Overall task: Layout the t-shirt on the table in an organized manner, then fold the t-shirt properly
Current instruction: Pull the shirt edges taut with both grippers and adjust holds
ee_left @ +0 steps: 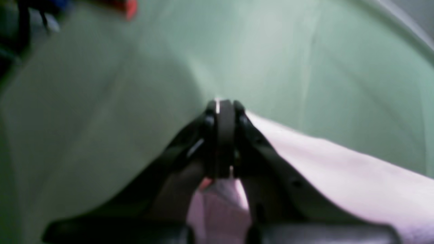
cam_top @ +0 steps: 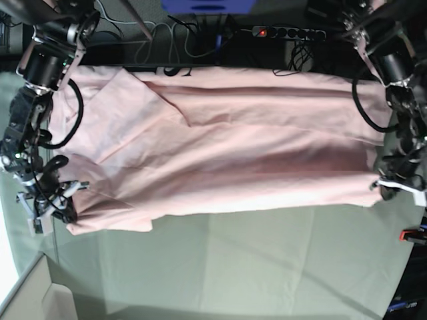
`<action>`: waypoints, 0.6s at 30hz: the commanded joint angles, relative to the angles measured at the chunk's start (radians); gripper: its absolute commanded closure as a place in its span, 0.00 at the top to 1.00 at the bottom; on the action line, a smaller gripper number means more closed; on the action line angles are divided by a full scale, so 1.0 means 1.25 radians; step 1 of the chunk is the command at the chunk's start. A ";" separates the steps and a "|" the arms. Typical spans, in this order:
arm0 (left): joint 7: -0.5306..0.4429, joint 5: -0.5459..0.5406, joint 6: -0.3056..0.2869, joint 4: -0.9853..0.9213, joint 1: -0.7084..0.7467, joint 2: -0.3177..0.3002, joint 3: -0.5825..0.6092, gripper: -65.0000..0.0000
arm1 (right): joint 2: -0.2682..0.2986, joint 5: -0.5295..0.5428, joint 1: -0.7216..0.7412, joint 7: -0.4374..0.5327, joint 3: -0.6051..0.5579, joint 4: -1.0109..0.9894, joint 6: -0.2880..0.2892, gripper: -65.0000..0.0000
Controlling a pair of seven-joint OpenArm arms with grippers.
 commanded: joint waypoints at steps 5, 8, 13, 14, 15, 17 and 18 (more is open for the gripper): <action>-0.025 -0.015 -0.007 -0.102 -0.049 -0.036 0.001 0.01 | 0.010 0.014 0.012 0.019 0.005 0.012 0.002 0.00; -0.025 -0.015 -0.007 -0.134 -0.054 -0.038 0.001 0.01 | 0.010 0.014 0.012 0.019 0.005 0.012 0.002 0.00; -0.025 -0.014 0.001 -0.156 -0.051 -0.039 0.001 0.13 | 0.011 0.014 0.012 0.019 0.005 0.012 0.002 0.00; -0.025 -0.014 0.001 -0.160 -0.051 -0.039 0.001 0.19 | 0.011 0.014 0.011 0.019 0.005 0.012 0.002 0.00; -0.025 -0.014 0.001 -0.161 -0.051 -0.039 0.001 0.25 | 0.011 0.014 0.011 0.019 0.005 0.012 0.002 0.00; -0.024 -0.014 -0.005 -0.155 -0.051 -0.039 0.001 0.39 | 0.011 0.014 0.011 0.019 0.005 0.012 0.002 0.00; -0.022 -0.014 -0.007 -0.152 -0.051 -0.039 0.001 0.45 | 0.011 0.014 0.011 0.019 0.005 0.012 0.002 0.00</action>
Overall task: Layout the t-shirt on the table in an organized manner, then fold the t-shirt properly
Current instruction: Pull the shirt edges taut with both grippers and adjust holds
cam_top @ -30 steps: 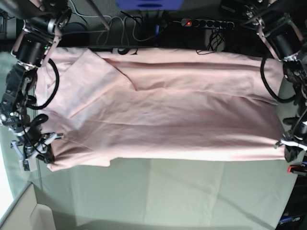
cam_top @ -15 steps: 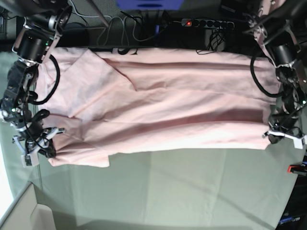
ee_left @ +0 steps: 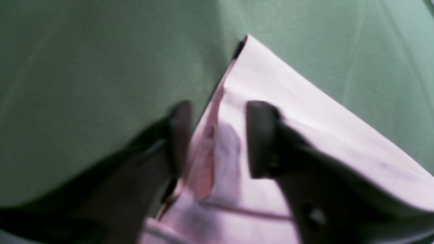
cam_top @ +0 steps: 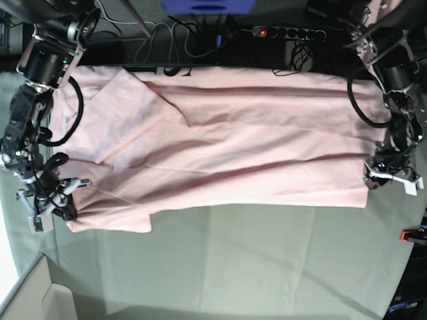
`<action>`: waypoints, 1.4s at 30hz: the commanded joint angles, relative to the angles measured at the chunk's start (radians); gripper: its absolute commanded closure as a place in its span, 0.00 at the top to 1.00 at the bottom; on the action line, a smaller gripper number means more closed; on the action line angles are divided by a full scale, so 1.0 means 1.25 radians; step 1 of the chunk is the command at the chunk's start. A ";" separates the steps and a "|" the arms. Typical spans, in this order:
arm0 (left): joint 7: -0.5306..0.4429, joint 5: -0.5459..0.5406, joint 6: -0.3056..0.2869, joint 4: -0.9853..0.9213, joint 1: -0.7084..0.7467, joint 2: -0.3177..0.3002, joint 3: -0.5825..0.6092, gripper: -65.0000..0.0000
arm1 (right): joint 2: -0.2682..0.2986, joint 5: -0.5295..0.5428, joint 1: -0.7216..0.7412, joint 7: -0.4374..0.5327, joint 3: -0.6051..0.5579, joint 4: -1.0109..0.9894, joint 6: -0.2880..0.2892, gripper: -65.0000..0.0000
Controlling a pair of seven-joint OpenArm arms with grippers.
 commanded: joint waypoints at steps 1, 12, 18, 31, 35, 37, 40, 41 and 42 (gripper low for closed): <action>-0.011 -0.009 -0.009 0.024 -0.018 -0.015 -0.001 0.50 | 0.011 0.014 0.017 0.023 0.001 0.013 0.002 0.00; -0.167 -0.008 -0.001 -0.062 -0.039 -0.032 0.071 0.63 | 0.010 0.014 0.017 0.023 -0.003 0.013 0.002 0.00; -0.277 -0.010 -0.001 -0.206 -0.078 -0.049 0.213 0.63 | -0.002 0.014 0.017 0.023 -0.003 0.013 0.002 0.00; -0.294 -0.017 -0.001 -0.210 -0.077 -0.050 0.215 0.63 | -0.005 0.014 0.024 0.023 -0.004 -0.002 0.002 0.00; -0.294 -0.017 -0.001 -0.182 -0.073 -0.049 0.215 0.63 | -0.001 0.012 0.027 0.029 -0.004 -0.040 0.002 0.00; -0.293 -0.017 -0.001 -0.151 -0.067 -0.048 0.215 0.63 | -0.001 0.012 0.027 0.030 -0.004 -0.048 0.002 0.00; -0.293 -0.017 -0.001 -0.112 -0.050 -0.046 0.217 0.56 | -0.001 0.012 0.027 0.030 -0.004 -0.048 0.002 0.00; -0.293 -0.017 -0.001 -0.111 -0.051 -0.046 0.218 0.51 | -0.001 0.012 0.027 0.030 -0.004 -0.048 0.002 0.00; -0.293 -0.017 -0.001 -0.114 -0.055 -0.046 0.218 0.46 | -0.001 0.012 0.027 0.030 -0.004 -0.048 0.002 0.00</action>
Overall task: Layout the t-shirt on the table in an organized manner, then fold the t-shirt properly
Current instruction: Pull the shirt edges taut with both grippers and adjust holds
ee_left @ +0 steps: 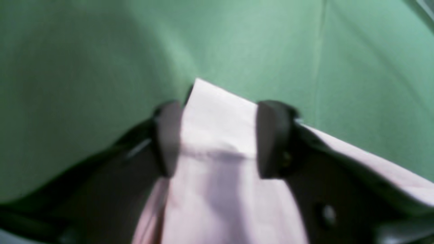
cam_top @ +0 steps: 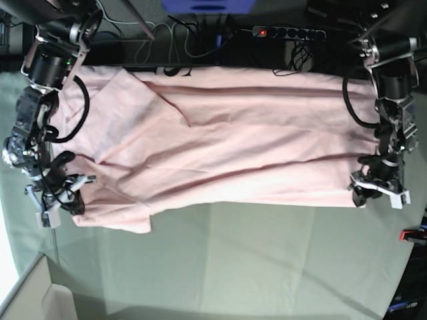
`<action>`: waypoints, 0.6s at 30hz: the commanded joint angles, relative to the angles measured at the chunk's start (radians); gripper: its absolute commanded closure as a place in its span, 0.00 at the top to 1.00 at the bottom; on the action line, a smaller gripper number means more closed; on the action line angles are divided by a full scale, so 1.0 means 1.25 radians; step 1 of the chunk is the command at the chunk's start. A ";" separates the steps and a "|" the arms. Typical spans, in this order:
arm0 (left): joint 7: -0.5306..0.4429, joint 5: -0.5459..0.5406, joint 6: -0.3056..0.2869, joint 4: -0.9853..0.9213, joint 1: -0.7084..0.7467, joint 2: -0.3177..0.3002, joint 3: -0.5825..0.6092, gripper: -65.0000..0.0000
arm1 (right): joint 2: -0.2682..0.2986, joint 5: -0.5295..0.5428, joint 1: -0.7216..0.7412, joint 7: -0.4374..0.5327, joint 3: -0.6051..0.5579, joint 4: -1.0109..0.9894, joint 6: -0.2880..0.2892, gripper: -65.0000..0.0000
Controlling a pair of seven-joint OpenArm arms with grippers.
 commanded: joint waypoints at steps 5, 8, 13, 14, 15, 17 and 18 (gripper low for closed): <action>-0.016 -0.004 -0.007 -0.005 -0.019 -0.012 0.001 0.33 | 0.010 0.018 0.030 0.020 0.001 0.013 0.003 0.00; -0.016 -0.002 -0.005 -0.005 -0.018 -0.012 -0.002 0.34 | 0.010 0.018 0.034 0.017 0.001 0.013 0.003 0.00; -0.016 -0.008 -0.005 -0.005 -0.012 -0.014 -0.003 0.55 | 0.010 0.018 0.034 0.016 0.001 0.013 0.003 0.00; -0.016 -0.005 -0.005 -0.005 -0.012 -0.014 -0.003 0.62 | 0.010 0.018 0.034 0.016 0.001 0.013 0.003 0.00; -0.016 -0.004 -0.005 -0.005 -0.012 -0.014 -0.003 0.67 | 0.010 0.018 0.034 0.016 0.001 0.013 0.003 0.00; -0.016 -0.002 -0.005 -0.006 -0.012 -0.014 -0.003 0.72 | 0.010 0.018 0.034 0.016 0.001 0.013 0.003 0.00; -0.016 -0.002 -0.005 -0.006 -0.012 -0.014 -0.003 0.72 | 0.010 0.018 0.034 0.016 0.001 0.013 0.003 0.00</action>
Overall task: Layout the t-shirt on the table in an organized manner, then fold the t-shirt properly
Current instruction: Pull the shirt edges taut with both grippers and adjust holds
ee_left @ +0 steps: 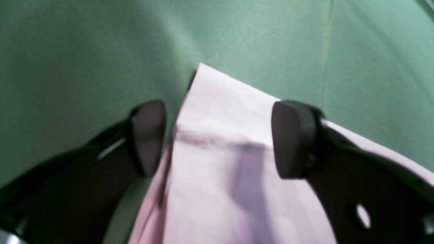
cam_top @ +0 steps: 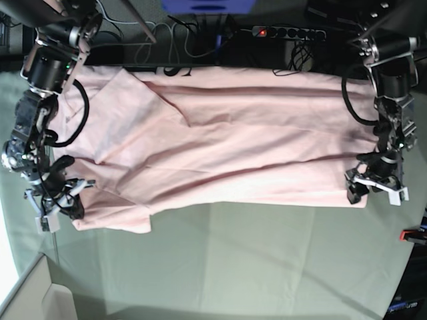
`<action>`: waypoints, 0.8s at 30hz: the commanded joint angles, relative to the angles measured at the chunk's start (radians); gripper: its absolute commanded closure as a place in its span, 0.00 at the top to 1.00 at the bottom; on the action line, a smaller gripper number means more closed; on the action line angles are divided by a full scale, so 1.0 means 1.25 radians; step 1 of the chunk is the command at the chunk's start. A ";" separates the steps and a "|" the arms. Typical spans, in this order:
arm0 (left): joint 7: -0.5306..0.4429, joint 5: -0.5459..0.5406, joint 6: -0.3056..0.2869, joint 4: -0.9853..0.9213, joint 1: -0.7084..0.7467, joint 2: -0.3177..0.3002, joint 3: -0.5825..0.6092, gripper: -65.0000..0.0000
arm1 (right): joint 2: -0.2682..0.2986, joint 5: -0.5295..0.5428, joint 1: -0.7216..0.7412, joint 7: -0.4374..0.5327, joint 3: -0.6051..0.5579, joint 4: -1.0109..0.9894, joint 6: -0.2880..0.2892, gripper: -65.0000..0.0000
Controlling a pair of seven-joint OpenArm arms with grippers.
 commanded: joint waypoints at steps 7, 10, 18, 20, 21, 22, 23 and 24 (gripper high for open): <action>-0.020 -0.004 -0.006 0.009 -0.016 -0.012 0.004 0.61 | 0.010 0.018 0.018 0.021 0.001 0.013 0.003 0.00; -0.020 -0.004 -0.006 0.007 -0.016 -0.012 0.004 0.43 | 0.010 0.018 0.018 0.021 0.001 0.013 0.003 0.00; -0.023 -0.004 -0.006 -0.069 -0.021 -0.012 0.004 0.25 | 0.010 0.018 0.018 0.022 0.001 0.013 0.003 0.00; -0.023 -0.006 -0.008 -0.070 -0.021 -0.012 0.001 0.12 | 0.010 0.018 0.018 0.022 0.001 0.013 0.003 0.00; -0.023 -0.007 -0.007 -0.068 -0.021 -0.012 -0.001 0.02 | 0.010 0.018 0.018 0.022 0.001 0.013 0.003 0.00; -0.021 -0.008 -0.007 -0.068 -0.021 -0.014 -0.001 0.00 | 0.010 0.018 0.018 0.022 0.001 0.013 0.003 0.00; -0.021 -0.007 -0.007 -0.068 -0.021 -0.014 -0.001 0.00 | 0.010 0.018 0.018 0.022 0.001 0.013 0.003 0.00; -0.021 -0.009 -0.007 -0.066 -0.021 -0.014 -0.001 0.02 | 0.010 0.018 0.018 0.022 0.001 0.013 0.003 0.00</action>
